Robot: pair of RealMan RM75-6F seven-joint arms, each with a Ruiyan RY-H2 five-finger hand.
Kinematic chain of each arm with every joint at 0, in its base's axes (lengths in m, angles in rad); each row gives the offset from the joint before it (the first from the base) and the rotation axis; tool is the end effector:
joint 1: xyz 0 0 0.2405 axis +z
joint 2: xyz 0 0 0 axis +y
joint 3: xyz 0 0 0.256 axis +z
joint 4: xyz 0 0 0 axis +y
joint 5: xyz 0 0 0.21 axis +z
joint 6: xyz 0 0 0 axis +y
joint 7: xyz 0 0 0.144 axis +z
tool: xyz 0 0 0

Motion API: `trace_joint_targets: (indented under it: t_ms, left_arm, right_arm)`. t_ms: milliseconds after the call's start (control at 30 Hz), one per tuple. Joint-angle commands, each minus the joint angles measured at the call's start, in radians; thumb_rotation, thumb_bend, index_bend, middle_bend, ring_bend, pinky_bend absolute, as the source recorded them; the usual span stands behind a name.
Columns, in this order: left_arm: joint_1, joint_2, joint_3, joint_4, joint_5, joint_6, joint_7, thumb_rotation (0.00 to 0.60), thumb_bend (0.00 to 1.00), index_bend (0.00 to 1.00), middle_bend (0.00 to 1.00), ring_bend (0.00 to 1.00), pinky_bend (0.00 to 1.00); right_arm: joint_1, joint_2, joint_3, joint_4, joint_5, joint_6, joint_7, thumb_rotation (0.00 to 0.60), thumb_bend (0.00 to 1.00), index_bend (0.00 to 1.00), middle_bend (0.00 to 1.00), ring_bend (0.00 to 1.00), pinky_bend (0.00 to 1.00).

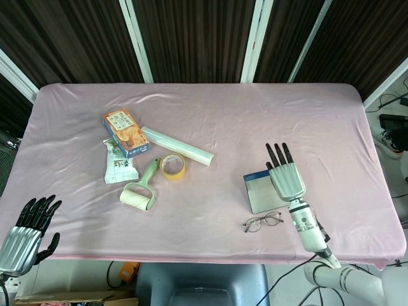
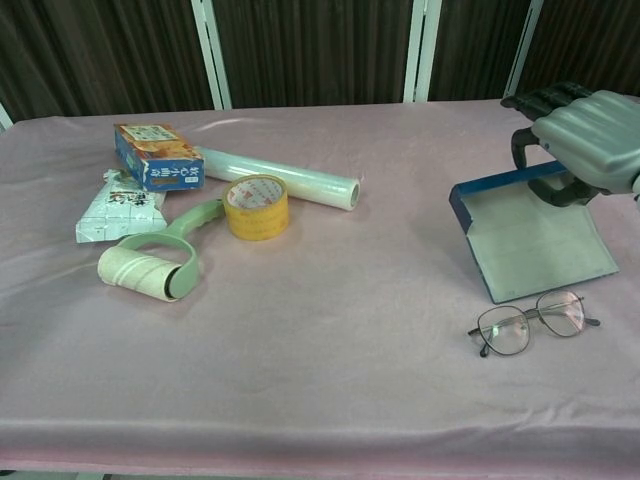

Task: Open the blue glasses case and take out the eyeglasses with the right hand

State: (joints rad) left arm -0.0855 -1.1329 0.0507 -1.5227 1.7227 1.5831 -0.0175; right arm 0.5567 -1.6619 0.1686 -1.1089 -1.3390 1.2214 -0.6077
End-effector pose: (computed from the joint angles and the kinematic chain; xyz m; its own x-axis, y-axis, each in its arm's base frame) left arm -0.3004 0.1578 0.1485 0.4516 0.0026 0.8922 0.8690 -0.2279 -0.4392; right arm -0.2348 -0.3422 0.0119 0.7902 0.1151 0.6019 -0.5769 -0.1917 0.7940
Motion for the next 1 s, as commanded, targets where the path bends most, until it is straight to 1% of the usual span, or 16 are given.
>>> trace_joint_targets:
  t_ms: [33,167,233,267,333,433,500,633,733,800,867,1000]
  left_arm:
    - [-0.001,0.0,0.0,0.0,0.0,-0.002,0.001,0.6,0.45,0.0,0.0,0.0,0.0]
    - [-0.001,-0.001,0.001,-0.002,0.001,-0.003,0.004,0.6,0.45,0.0,0.0,0.0,0.0]
    - [-0.001,-0.002,0.001,-0.002,0.0,-0.004,0.006,0.6,0.45,0.0,0.0,0.0,0.0]
    - [-0.002,-0.002,0.0,-0.002,-0.001,-0.006,0.007,0.6,0.45,0.0,0.0,0.0,0.0]
    - [-0.002,-0.002,0.0,-0.003,-0.004,-0.009,0.009,0.6,0.45,0.0,0.0,0.0,0.0]
    - [-0.004,-0.003,-0.001,-0.005,-0.006,-0.014,0.013,0.6,0.45,0.0,0.0,0.0,0.0]
    - [-0.003,-0.003,-0.001,-0.007,-0.009,-0.015,0.017,0.6,0.45,0.0,0.0,0.0,0.0]
    - [-0.003,-0.003,-0.001,-0.011,-0.009,-0.016,0.022,0.6,0.45,0.0,0.0,0.0,0.0]
    - [-0.003,-0.004,0.0,-0.011,-0.008,-0.016,0.023,0.6,0.45,0.0,0.0,0.0,0.0]
    - [-0.003,-0.004,0.0,-0.011,-0.008,-0.018,0.025,0.6,0.45,0.0,0.0,0.0,0.0]
    - [-0.004,-0.005,0.001,-0.011,-0.007,-0.018,0.027,0.6,0.45,0.0,0.0,0.0,0.0]
    - [-0.002,-0.006,0.002,-0.011,-0.004,-0.015,0.03,0.6,0.45,0.0,0.0,0.0,0.0]
  right_arm:
    - [0.012,-0.021,0.035,0.059,0.05,-0.034,0.01,0.6,0.57,0.67,0.15,0.0,0.0]
    - [0.025,-0.048,0.064,0.138,0.113,-0.092,0.031,0.6,0.57,0.65,0.15,0.0,0.0]
    - [0.028,-0.054,0.07,0.161,0.137,-0.124,0.049,0.6,0.57,0.61,0.15,0.0,0.0]
    - [0.029,-0.054,0.071,0.166,0.146,-0.138,0.058,0.6,0.57,0.57,0.15,0.0,0.0]
    - [0.028,-0.048,0.073,0.161,0.167,-0.168,0.065,0.6,0.57,0.48,0.15,0.0,0.0]
    - [0.022,-0.022,0.068,0.117,0.189,-0.193,0.056,0.6,0.56,0.36,0.13,0.0,0.0]
    - [0.015,-0.005,0.059,0.089,0.182,-0.181,0.046,0.6,0.54,0.33,0.11,0.0,0.0]
    - [-0.01,0.039,0.025,0.0,0.133,-0.129,0.05,0.6,0.51,0.33,0.1,0.0,0.0]
    - [-0.029,0.08,-0.008,-0.081,0.075,-0.088,0.072,0.6,0.5,0.35,0.1,0.0,0.0]
    - [-0.043,0.114,-0.039,-0.144,0.022,-0.059,0.088,0.6,0.5,0.37,0.1,0.0,0.0]
    - [-0.051,0.156,-0.075,-0.205,-0.029,-0.053,0.108,0.6,0.5,0.39,0.1,0.0,0.0]
    - [-0.062,0.218,-0.126,-0.3,-0.089,-0.059,0.136,0.6,0.5,0.46,0.1,0.0,0.0]
